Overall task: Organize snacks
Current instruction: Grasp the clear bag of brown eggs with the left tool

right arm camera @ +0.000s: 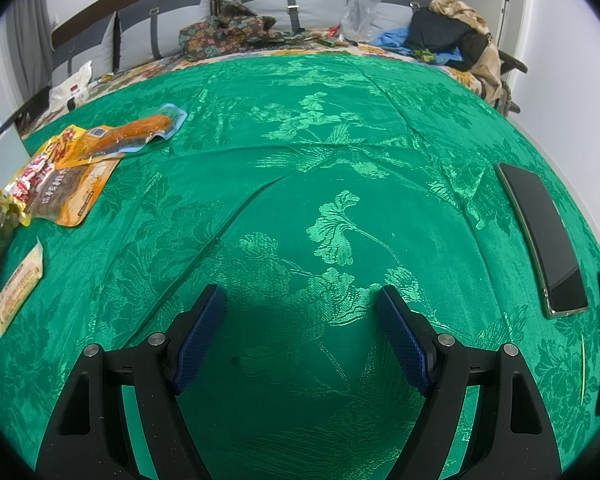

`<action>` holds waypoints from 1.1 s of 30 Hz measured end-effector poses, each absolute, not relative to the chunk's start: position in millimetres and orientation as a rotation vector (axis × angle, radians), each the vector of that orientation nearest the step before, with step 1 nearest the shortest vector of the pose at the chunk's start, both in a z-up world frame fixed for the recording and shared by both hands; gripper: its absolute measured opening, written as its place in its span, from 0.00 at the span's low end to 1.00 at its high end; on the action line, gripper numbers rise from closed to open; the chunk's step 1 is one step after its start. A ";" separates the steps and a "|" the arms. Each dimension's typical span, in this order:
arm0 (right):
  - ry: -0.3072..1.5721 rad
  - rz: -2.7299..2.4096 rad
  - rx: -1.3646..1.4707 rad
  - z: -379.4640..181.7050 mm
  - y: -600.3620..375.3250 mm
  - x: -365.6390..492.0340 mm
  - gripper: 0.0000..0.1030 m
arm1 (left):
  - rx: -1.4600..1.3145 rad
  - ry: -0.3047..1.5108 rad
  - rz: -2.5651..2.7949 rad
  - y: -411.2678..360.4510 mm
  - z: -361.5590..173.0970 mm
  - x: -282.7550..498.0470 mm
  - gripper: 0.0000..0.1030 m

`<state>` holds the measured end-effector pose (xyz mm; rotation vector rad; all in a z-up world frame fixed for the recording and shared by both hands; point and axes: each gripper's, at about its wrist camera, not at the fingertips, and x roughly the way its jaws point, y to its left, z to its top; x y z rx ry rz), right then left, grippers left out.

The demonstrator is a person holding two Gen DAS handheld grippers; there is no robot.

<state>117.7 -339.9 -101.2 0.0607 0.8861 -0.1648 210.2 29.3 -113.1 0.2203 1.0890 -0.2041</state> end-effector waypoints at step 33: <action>0.886 -0.165 0.061 -100.9 -339.3 117.6 0.80 | -0.021 1.001 0.007 57.0 -154.1 105.0 1.00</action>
